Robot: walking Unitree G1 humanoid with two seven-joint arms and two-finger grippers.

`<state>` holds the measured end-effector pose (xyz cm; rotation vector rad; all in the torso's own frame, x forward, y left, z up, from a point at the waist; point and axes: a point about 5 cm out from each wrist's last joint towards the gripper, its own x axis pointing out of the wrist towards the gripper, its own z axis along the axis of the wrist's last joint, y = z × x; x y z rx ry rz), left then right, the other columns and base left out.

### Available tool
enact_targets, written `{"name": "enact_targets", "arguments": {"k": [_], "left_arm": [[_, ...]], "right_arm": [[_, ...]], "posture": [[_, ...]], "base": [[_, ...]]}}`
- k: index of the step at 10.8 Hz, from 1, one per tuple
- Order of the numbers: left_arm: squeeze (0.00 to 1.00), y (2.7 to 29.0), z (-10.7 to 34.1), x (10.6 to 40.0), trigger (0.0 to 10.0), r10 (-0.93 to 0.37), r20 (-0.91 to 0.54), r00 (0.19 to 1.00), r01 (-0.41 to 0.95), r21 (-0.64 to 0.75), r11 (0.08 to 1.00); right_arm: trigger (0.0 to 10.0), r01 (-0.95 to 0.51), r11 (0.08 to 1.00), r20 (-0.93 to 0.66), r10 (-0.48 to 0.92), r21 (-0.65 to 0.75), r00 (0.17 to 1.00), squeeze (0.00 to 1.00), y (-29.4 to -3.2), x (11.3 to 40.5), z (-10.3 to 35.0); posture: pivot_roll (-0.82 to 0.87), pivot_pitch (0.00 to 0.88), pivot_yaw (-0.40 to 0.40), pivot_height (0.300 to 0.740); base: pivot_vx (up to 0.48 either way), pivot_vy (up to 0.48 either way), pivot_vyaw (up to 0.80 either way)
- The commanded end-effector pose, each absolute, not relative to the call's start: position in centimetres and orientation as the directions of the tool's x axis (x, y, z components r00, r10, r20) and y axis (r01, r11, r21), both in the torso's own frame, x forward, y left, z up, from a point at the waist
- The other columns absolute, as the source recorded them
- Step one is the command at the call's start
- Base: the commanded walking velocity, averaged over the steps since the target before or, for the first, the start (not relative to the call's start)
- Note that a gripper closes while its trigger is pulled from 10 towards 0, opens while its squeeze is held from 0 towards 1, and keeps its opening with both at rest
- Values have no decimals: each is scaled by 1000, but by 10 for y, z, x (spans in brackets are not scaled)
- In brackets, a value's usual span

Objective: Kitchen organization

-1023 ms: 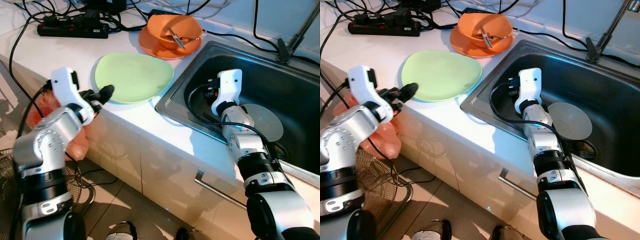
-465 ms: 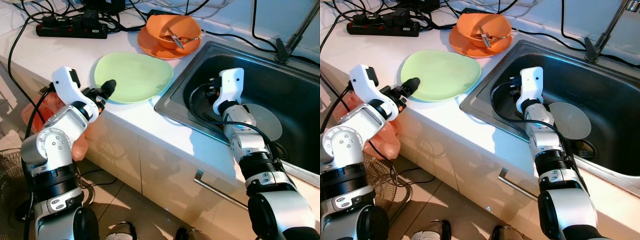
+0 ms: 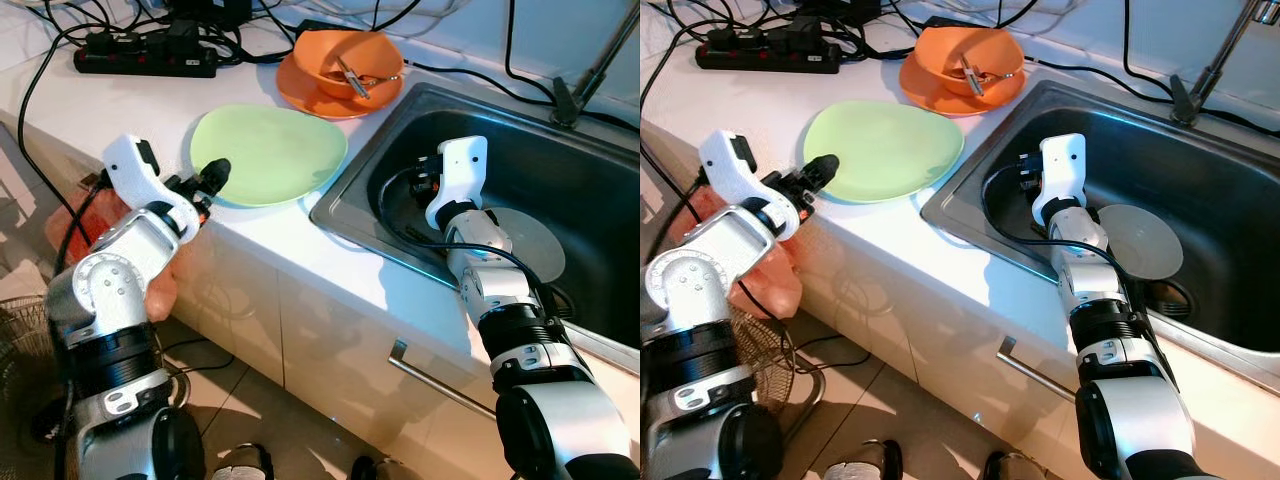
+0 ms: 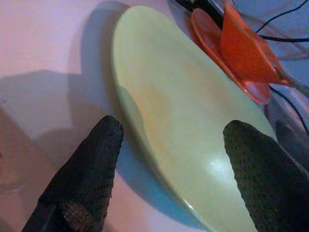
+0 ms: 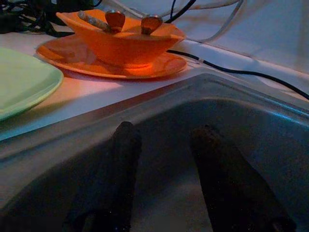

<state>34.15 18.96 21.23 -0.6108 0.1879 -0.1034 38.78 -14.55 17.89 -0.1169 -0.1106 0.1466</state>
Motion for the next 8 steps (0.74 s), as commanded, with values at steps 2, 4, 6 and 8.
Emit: {"name": "enact_targets", "arguments": {"k": [2,4,6,8], "left_arm": [[0,178,205,346,10000,-183,-182,966,30,-626,779],[0,168,212,353,10000,-217,-157,964,60,-664,746],[0,165,216,357,10000,-224,-143,964,70,-676,734],[0,160,217,360,10000,-238,-137,962,81,-686,723]], "right_arm": [[10000,-140,981,103,154,-134,983,0,-146,387,181],[10000,-132,982,104,147,-136,984,0,-149,387,182],[10000,-129,982,104,143,-136,984,0,-150,387,182],[10000,-129,982,103,144,-136,984,0,-149,387,183]], "posture": [[75,112,-33,740],[65,122,-29,740],[62,130,-29,740],[59,133,-30,740]], "base": [[0,0,0],[0,0,0],[0,0,0],[0,0,0]]}}
